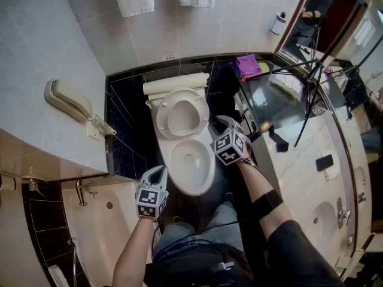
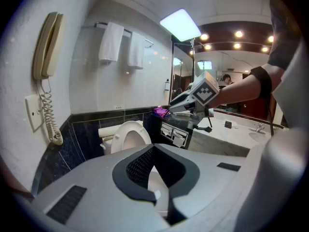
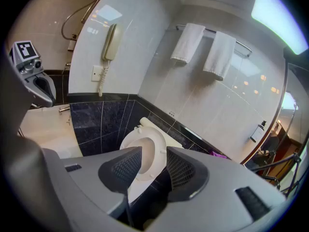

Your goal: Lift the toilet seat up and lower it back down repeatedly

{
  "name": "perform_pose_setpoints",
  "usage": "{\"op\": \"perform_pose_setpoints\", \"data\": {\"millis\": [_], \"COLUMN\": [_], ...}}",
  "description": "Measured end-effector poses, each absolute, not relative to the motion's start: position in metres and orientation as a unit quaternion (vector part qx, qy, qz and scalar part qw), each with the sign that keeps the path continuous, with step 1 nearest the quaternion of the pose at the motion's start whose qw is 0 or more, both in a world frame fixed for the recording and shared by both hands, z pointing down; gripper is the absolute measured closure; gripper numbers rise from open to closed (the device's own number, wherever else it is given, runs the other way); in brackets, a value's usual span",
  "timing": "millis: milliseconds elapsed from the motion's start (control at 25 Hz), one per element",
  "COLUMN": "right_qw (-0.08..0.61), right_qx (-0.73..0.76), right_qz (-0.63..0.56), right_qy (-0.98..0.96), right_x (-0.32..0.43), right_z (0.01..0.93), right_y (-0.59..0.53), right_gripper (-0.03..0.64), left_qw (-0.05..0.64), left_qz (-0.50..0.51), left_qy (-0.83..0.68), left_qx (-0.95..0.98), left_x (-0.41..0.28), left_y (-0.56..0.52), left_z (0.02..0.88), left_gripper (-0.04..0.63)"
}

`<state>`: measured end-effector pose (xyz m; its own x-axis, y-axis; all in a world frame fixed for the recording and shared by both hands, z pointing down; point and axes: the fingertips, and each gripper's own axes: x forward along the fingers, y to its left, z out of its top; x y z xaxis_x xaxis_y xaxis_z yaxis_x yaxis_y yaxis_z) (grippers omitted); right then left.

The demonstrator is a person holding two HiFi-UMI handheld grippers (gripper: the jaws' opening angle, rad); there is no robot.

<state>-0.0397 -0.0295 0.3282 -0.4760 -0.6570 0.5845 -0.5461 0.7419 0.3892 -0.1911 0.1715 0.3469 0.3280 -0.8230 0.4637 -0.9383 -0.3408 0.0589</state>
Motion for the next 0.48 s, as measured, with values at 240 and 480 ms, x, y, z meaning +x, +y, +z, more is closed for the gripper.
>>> {"op": "perform_pose_setpoints", "data": {"millis": [240, 480], "right_qw": [0.405, 0.417], "right_qx": [0.324, 0.282], "right_qz": [-0.130, -0.138], "right_qy": [-0.845, -0.853], "right_x": [-0.072, -0.090], "right_z": [0.363, 0.412], "right_y": [-0.105, -0.174], "right_gripper": [0.410, 0.410], "left_qw": [0.159, 0.191], "left_qz": [0.182, 0.186], "left_qy": [-0.582, -0.612], "left_qx": [0.777, 0.745], "left_x": [-0.206, -0.191], "left_y": [0.134, 0.091], "left_z": [0.372, 0.397], "left_gripper": [0.600, 0.600]}}
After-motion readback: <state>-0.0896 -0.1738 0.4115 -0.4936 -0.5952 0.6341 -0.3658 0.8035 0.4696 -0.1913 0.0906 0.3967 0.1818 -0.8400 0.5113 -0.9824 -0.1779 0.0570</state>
